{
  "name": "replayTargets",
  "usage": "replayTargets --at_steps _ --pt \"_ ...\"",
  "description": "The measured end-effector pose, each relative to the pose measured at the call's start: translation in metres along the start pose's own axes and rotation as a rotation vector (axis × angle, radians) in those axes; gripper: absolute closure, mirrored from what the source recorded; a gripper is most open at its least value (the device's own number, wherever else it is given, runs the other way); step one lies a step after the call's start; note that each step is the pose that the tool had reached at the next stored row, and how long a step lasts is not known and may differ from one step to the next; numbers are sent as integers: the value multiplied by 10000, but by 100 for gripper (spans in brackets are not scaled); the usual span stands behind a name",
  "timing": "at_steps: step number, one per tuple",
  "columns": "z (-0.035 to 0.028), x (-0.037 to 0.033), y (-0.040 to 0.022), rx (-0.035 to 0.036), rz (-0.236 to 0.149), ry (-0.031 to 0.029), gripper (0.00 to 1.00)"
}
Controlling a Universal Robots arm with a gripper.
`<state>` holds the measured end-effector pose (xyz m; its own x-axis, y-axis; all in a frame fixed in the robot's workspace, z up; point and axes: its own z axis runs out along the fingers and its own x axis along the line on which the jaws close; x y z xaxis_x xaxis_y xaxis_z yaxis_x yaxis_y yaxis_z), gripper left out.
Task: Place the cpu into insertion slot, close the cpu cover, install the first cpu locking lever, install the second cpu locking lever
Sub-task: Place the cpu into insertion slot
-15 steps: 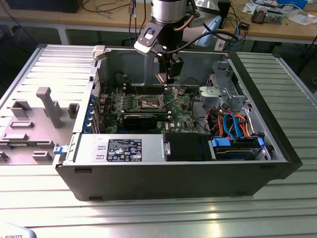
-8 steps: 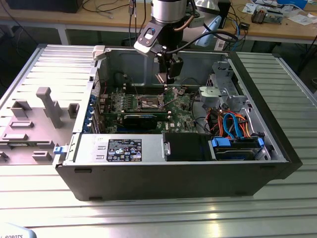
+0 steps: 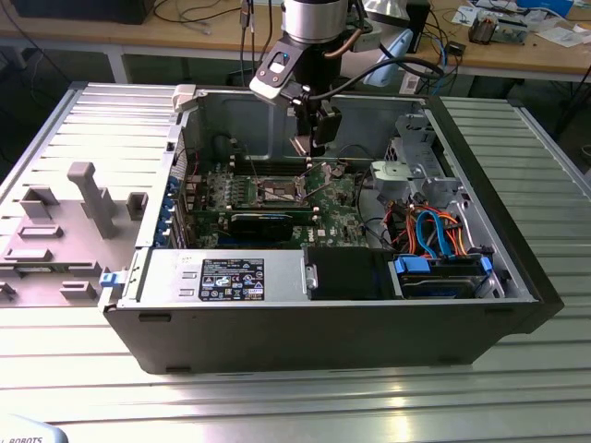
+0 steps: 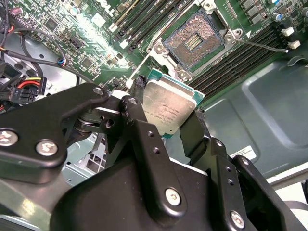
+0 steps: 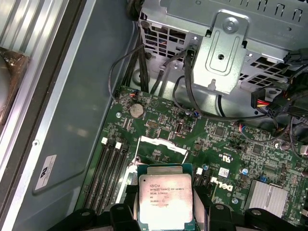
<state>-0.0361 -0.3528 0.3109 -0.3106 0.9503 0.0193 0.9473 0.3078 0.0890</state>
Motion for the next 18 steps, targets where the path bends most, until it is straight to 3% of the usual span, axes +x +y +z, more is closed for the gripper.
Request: replayTargets --at_steps 18 --pt "5 0 0 -2 99 -10 46"
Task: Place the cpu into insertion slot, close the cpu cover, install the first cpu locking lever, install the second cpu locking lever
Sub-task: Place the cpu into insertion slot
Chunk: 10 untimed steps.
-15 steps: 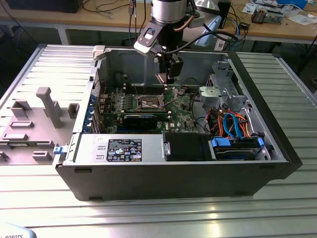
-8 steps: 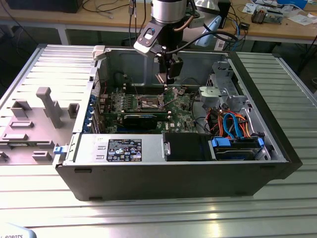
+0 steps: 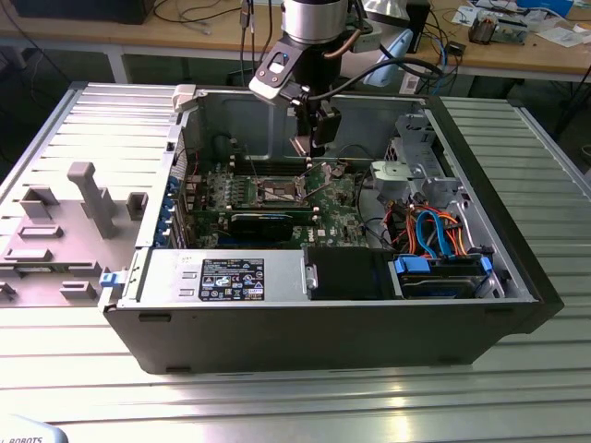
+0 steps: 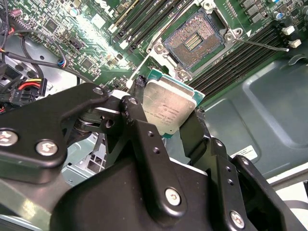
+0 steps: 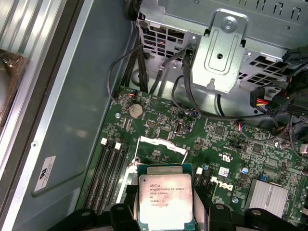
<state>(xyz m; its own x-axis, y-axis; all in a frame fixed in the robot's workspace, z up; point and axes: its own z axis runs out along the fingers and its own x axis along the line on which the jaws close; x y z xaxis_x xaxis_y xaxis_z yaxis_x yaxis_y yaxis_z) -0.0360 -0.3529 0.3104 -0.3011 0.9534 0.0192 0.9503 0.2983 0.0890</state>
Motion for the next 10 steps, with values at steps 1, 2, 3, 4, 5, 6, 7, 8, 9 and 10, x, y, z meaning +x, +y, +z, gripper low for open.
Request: replayTargets --at_steps 1,2,3,4,5,6,7,8,9,10 --pt "0 0 0 0 6 0 46" --pt "0 0 0 0 9 -1 46" --pt "0 0 0 0 13 -1 46" --pt "1 0 0 0 20 -2 46" --pt "1 0 0 0 26 -2 46" --pt "1 0 0 -1 29 -2 46" --pt "1 0 0 -1 33 -3 46" --pt "2 0 0 0 36 -3 46" --pt "2 0 0 -1 41 -3 46" --pt "2 0 0 -1 45 -3 46"
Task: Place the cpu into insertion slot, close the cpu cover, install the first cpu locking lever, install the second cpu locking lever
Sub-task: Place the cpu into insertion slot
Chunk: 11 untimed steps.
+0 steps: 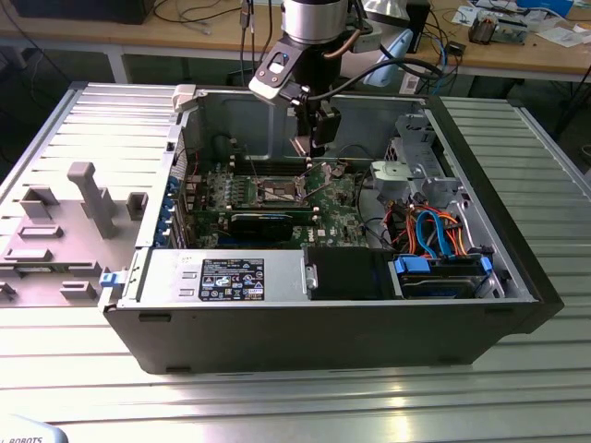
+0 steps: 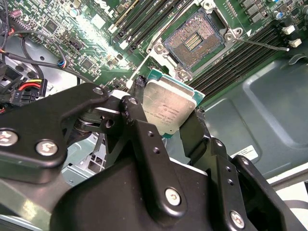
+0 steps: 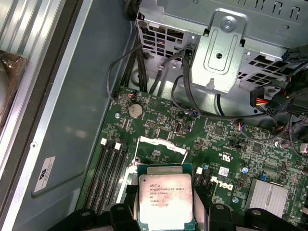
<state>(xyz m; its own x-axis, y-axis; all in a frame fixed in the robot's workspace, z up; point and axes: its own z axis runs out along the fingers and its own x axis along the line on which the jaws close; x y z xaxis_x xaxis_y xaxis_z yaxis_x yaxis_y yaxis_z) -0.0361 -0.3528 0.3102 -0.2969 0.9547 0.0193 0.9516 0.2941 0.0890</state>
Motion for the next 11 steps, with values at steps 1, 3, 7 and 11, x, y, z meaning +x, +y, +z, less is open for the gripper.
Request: replayTargets --at_steps 1,3,7,11 --pt "0 0 0 0 5 -1 46" --pt "1 0 0 0 13 -1 46" --pt "2 0 0 0 37 -4 46" --pt "2 0 0 -1 52 -5 46"
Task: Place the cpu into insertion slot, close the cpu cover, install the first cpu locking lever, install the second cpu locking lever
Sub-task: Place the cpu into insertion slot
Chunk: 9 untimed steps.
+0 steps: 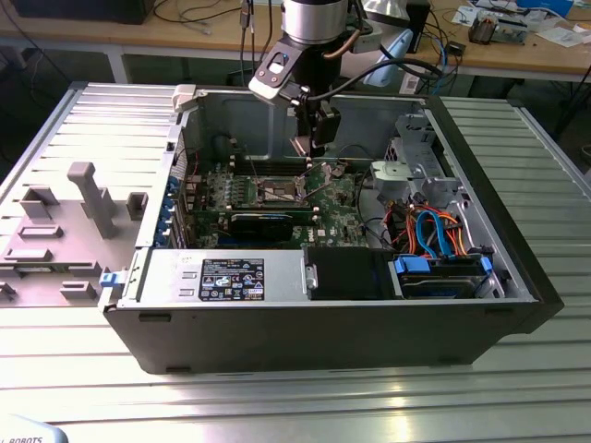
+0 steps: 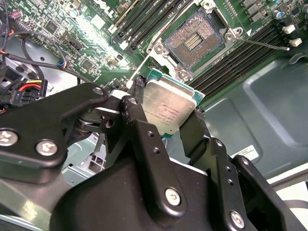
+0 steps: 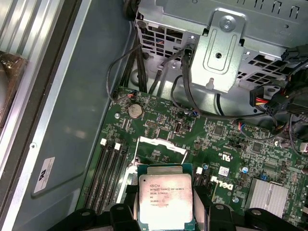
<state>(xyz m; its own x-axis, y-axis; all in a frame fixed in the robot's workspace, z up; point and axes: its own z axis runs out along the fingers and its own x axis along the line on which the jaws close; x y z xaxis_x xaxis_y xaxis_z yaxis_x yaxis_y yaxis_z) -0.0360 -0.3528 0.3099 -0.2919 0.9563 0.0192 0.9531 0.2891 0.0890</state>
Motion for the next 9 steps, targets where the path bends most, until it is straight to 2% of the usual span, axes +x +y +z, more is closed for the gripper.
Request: replayTargets --at_steps 9 --pt "3 0 0 -1 63 -6 46"
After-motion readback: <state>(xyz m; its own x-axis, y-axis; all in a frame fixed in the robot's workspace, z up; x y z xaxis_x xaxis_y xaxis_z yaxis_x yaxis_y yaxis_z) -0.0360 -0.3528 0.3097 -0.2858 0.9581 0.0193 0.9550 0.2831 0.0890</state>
